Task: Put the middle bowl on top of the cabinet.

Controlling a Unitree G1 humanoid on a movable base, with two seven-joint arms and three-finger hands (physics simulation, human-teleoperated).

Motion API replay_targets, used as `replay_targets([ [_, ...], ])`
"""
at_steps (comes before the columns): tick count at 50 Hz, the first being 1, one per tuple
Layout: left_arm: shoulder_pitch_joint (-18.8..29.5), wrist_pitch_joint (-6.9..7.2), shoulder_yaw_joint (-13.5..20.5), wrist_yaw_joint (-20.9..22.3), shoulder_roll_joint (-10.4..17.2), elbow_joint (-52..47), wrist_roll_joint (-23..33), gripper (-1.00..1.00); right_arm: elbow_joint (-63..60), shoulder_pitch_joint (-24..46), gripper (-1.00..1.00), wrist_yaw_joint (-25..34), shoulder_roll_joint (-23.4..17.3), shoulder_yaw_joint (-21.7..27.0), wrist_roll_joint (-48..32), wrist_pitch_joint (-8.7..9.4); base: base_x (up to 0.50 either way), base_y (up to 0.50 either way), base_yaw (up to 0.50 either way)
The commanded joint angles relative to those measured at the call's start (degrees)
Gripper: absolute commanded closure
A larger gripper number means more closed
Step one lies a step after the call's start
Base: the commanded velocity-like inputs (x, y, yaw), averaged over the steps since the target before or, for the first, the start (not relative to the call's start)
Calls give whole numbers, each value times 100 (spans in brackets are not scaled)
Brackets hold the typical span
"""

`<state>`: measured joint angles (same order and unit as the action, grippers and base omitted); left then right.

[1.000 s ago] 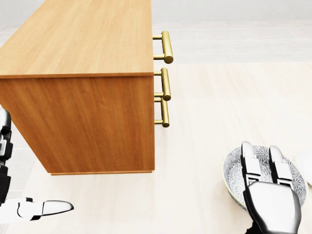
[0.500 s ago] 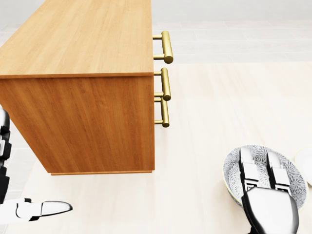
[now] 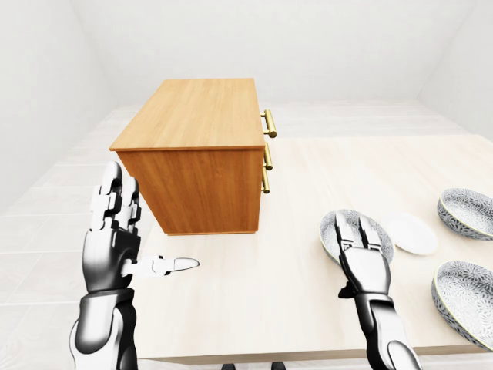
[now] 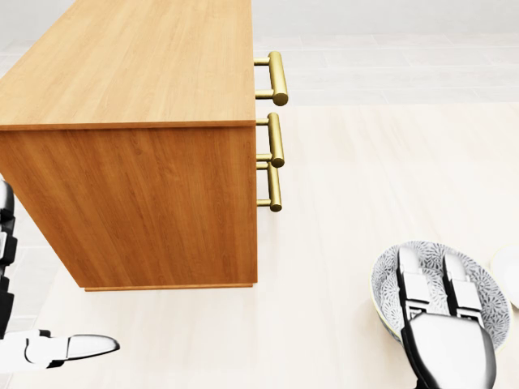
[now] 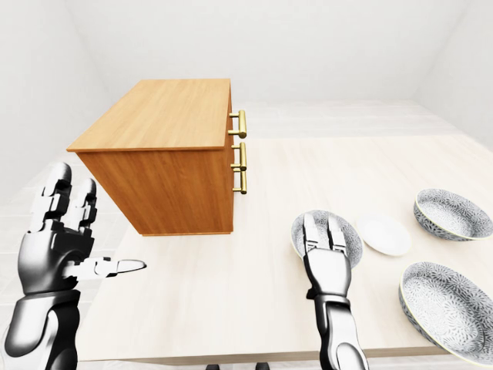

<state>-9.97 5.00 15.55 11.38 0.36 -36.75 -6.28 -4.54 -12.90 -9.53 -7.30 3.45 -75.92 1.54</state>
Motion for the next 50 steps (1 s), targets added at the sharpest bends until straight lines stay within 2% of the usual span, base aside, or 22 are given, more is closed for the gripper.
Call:
replay_targets([
  [1,-3,0,-9,1,-9,16,15,-100,109,-2,-100,-71,-18,-12,-29,-10,0,0,0],
  [8,-28,0,-24,9,-21,36,17,-100,79,-16,-98,-55,-25,-19,-42,-12,0,0,0],
  [9,-29,0,-21,8,-21,37,14,-100,95,-17,-84,-66,-25,-19,-43,-14,0,0,0],
  [11,-27,0,-19,6,-19,29,11,-100,109,-19,-81,-79,-27,-22,-53,-14,0,0,0],
  [13,-25,0,-16,4,-16,16,5,-100,119,-22,-58,-78,-30,-26,-66,-13,0,0,0],
  [16,-33,0,-18,8,-20,20,3,-100,111,-24,-40,-65,-34,-28,-79,-7,0,0,0],
  [24,-35,0,-18,12,-21,20,-2,-100,138,-42,-29,-75,-39,-43,-113,-20,0,0,0],
  [39,-55,0,10,23,-25,25,-28,-100,-48,-119,4,-6,-30,-13,-104,-53,0,0,0],
  [42,-73,0,-12,22,-35,8,-5,-100,-112,-138,22,23,-28,5,-99,-64,0,0,0],
  [47,-65,0,5,20,-31,-7,-15,-100,-219,-167,36,79,-15,39,-83,-88,0,0,0],
  [50,-79,0,10,20,-39,-21,-18,-100,-242,-172,51,90,-15,55,-95,-103,0,0,0],
])
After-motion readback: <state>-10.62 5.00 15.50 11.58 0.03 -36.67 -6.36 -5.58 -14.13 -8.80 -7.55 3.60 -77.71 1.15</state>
